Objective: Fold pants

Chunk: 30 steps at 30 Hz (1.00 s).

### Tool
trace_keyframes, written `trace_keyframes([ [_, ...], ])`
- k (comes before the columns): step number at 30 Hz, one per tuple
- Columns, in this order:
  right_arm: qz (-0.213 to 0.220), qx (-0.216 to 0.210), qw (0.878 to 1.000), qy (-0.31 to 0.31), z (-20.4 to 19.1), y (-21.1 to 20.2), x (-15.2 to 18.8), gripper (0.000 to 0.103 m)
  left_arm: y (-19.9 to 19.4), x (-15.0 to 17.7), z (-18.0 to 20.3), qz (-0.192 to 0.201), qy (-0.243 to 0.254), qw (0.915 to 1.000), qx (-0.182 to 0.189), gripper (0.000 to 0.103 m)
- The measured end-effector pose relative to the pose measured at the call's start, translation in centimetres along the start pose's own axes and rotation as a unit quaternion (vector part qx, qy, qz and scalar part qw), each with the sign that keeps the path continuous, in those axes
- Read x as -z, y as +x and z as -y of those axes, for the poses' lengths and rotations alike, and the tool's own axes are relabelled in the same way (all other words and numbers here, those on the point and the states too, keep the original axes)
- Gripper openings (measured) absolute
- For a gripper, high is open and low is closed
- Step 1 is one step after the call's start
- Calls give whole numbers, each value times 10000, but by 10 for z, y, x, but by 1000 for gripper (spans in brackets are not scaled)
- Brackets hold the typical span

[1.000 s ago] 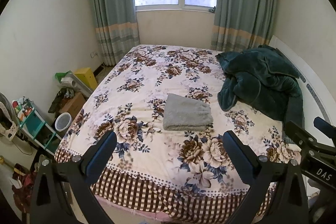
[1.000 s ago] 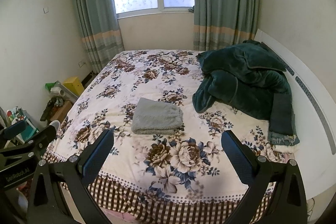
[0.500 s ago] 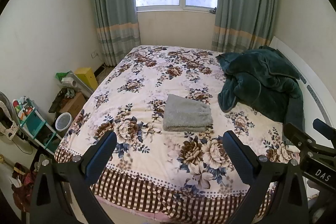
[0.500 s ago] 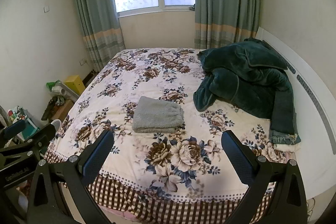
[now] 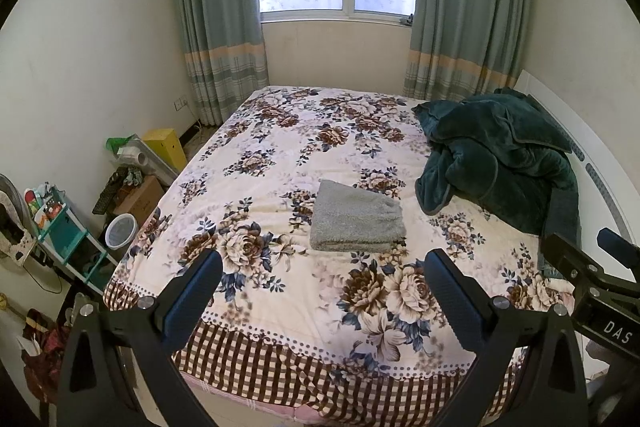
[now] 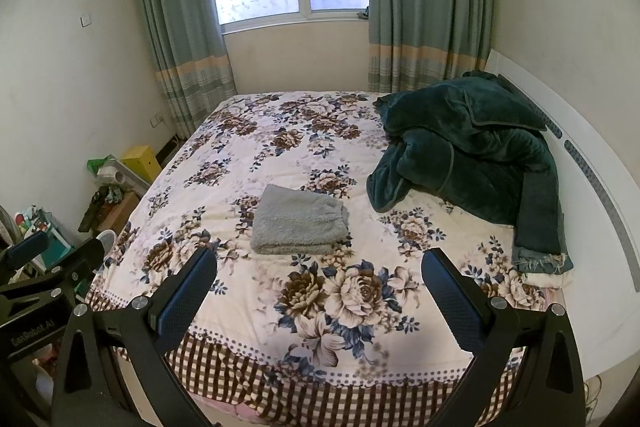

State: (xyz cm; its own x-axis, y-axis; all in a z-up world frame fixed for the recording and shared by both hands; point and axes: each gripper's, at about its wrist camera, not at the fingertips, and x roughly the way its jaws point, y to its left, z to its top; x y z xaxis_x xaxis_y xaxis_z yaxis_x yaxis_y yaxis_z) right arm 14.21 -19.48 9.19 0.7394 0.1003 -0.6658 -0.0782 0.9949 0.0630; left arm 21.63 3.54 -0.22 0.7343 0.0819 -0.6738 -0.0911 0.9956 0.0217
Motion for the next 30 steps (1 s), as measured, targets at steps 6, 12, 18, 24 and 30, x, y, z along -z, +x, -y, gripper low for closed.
trace_keyframes([
  [6,-7,1,10000,-10,0,0,0,103,1,-1,-2,-4,19,10000,9,103],
  [12,-11,8,10000,6,-1,-1,-2,103,1,-2,-3,3,3,10000,10,103],
  [18,-7,13,10000,-5,0,-1,-3,103,2,-3,-5,-2,9,10000,22,103],
  [24,-11,6,10000,8,0,-1,-3,103,1,-3,-5,1,9,10000,15,103],
  [30,-15,2,10000,-4,0,-1,-3,103,-3,-5,-6,32,15,10000,25,103],
])
